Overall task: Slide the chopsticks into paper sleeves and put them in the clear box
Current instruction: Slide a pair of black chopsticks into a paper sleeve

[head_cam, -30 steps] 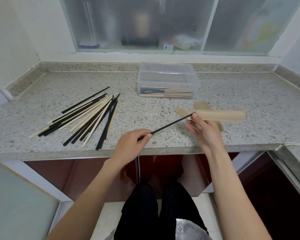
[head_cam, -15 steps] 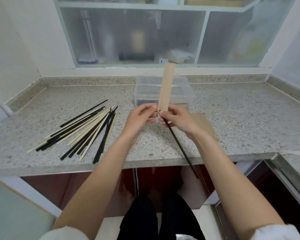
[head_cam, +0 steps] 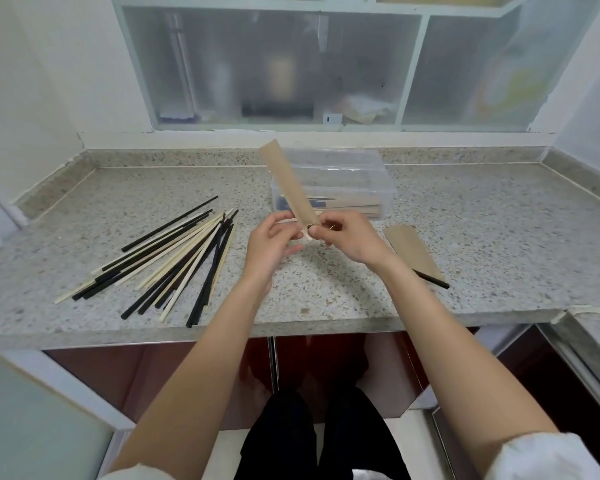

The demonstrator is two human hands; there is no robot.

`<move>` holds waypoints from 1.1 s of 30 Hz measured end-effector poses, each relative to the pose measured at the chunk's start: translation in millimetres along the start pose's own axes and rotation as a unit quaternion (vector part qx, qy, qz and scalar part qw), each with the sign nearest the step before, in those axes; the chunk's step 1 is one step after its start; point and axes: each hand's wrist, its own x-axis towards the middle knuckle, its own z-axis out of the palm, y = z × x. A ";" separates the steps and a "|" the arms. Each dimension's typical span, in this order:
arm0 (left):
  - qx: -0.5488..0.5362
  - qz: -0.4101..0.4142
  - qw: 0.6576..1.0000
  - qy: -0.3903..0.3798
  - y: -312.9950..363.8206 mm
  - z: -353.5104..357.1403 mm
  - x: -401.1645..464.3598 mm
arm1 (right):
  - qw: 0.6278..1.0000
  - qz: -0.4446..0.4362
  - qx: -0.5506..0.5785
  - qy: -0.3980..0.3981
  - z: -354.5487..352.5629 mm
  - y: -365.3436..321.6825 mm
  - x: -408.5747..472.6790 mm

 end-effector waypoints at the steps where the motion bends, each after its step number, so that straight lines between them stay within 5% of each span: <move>1: 0.007 0.007 1.000 -0.001 -0.4 -0.8 1.1 | 1.000 -0.005 -0.004 -0.005 -0.4 -0.7 1.1; 9: -0.048 -0.013 0.997 0.062 -9.8 1.5 11.0 | 0.995 -0.042 -0.087 -0.016 6.3 2.8 12.0; 18: -0.039 -0.010 0.993 0.111 -20.7 9.6 14.1 | 0.992 -0.029 -0.072 0.096 18.4 5.3 9.9; 33: -0.027 0.007 0.989 0.145 -26.4 17.6 12.2 | 0.920 -0.141 -0.297 0.213 34.0 4.7 3.4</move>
